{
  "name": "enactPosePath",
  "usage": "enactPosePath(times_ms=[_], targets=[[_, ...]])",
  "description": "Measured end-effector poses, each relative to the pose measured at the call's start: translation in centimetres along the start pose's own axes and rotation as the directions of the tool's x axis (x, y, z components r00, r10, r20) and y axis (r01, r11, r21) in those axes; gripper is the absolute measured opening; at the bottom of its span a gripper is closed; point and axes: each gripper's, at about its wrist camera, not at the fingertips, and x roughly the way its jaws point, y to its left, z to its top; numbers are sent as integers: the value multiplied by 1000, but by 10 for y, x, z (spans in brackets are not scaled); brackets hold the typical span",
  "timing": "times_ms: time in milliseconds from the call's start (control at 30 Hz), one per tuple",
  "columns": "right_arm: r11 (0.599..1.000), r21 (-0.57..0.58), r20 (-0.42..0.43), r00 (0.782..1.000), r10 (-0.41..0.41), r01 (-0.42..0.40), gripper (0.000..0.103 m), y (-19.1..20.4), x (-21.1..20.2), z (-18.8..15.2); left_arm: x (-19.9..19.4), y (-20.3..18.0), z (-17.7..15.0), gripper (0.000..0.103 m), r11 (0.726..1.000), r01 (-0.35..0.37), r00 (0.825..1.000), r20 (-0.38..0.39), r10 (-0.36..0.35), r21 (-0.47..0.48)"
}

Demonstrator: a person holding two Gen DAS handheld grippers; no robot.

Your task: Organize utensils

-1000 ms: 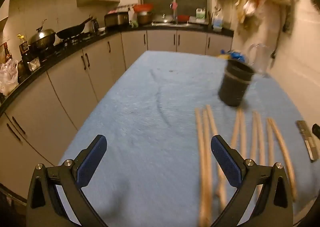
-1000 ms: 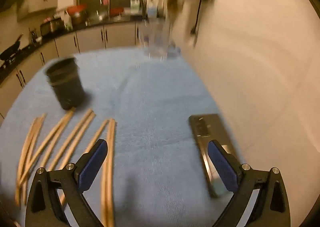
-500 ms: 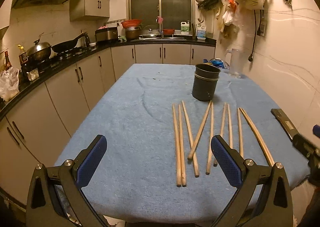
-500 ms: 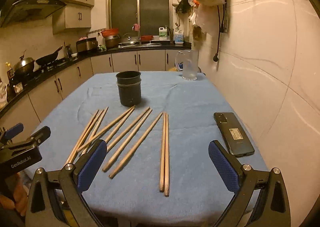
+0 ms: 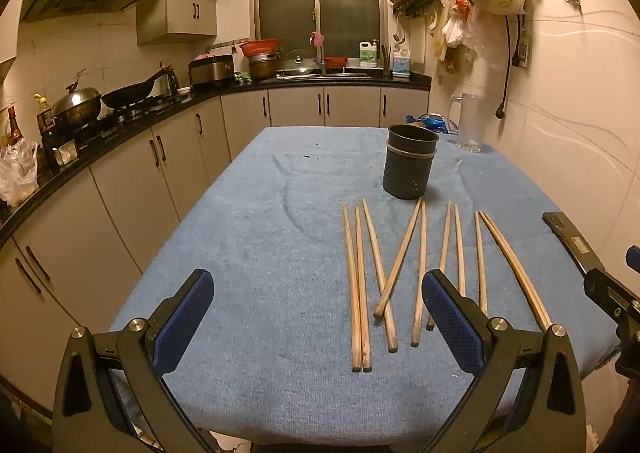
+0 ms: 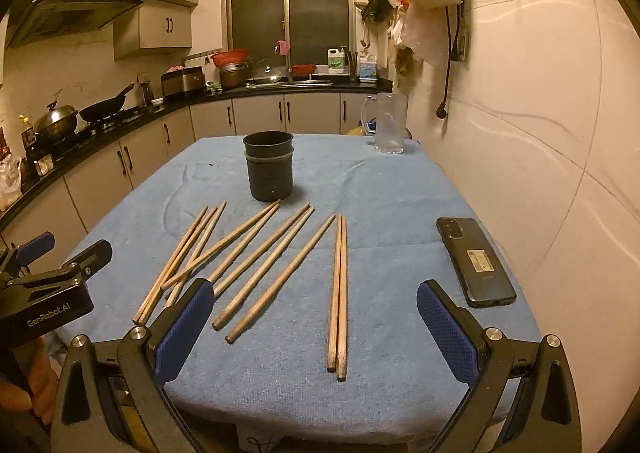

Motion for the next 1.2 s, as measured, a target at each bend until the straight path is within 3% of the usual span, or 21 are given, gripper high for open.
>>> enactPosePath(times_ms=[1200], targets=[[999, 43, -47, 999, 23, -21, 102, -8, 10, -4, 2, 0, -1, 103, 1000, 4, 1000, -7, -4, 6]])
